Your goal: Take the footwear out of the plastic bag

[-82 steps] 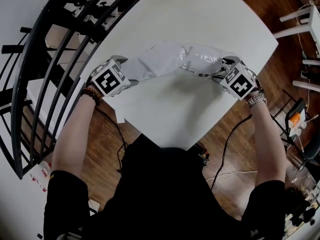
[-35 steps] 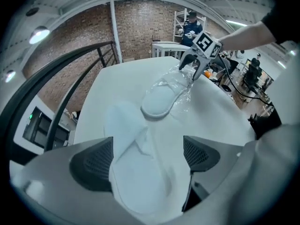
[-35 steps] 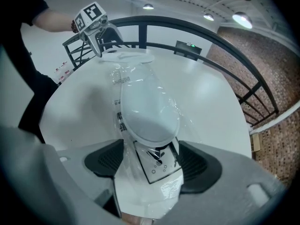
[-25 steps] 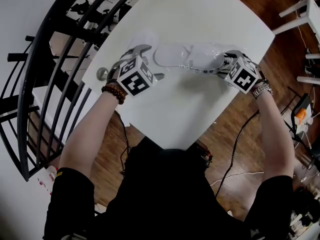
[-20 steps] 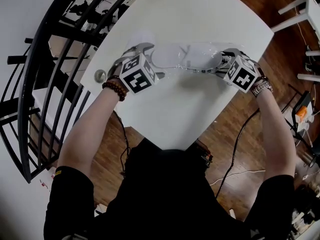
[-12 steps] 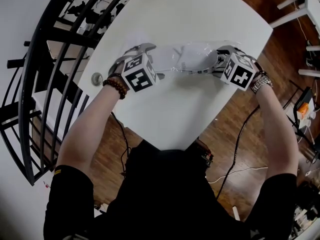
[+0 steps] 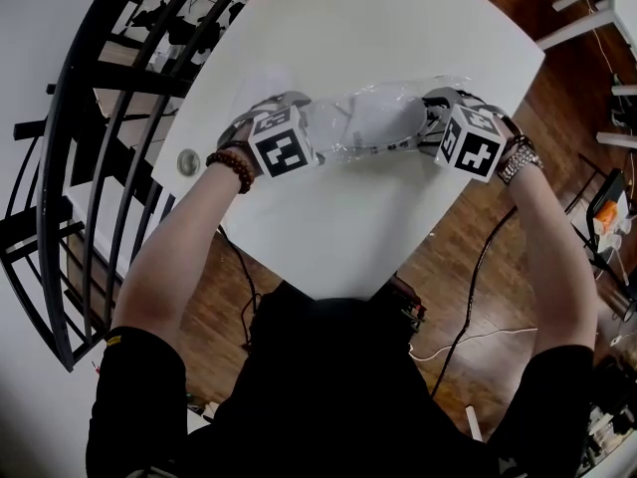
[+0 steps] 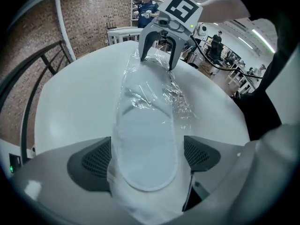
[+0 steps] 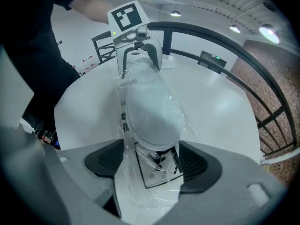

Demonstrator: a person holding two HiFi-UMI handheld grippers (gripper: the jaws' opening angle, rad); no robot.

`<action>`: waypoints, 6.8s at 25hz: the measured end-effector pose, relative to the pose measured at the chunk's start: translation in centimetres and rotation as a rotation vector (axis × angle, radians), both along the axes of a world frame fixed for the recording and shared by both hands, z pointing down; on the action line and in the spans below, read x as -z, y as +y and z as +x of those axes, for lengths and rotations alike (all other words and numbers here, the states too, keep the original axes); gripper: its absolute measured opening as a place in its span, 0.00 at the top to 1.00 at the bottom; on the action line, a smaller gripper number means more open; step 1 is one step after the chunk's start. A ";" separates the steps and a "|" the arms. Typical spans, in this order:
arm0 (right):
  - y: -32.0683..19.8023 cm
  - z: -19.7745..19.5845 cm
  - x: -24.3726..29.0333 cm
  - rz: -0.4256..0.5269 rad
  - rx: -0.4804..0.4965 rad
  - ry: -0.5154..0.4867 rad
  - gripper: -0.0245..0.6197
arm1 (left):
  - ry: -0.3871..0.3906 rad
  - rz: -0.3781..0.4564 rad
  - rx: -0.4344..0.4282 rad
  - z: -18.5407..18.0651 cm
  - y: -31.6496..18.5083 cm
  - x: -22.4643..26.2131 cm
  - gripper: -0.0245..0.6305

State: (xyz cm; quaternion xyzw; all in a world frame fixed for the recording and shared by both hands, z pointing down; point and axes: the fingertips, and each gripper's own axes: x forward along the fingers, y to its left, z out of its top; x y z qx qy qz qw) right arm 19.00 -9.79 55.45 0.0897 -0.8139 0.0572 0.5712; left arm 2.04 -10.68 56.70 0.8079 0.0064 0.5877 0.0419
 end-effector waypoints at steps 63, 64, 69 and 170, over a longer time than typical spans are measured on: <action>0.6 1.8 -0.1 -0.022 -0.176 0.004 0.41 | -0.034 -0.008 0.084 -2.5 0.9 0.3 0.35; 0.6 1.9 -0.1 -0.022 -0.176 0.005 0.41 | -0.035 0.001 0.083 -2.6 0.8 0.5 0.35; 0.5 2.6 0.0 -0.021 -0.195 0.013 0.41 | -0.043 0.026 0.090 -4.0 0.9 1.4 0.35; 7.5 -13.6 20.0 0.509 -0.846 -0.381 0.97 | 0.847 0.096 0.392 -1.7 8.0 23.2 0.72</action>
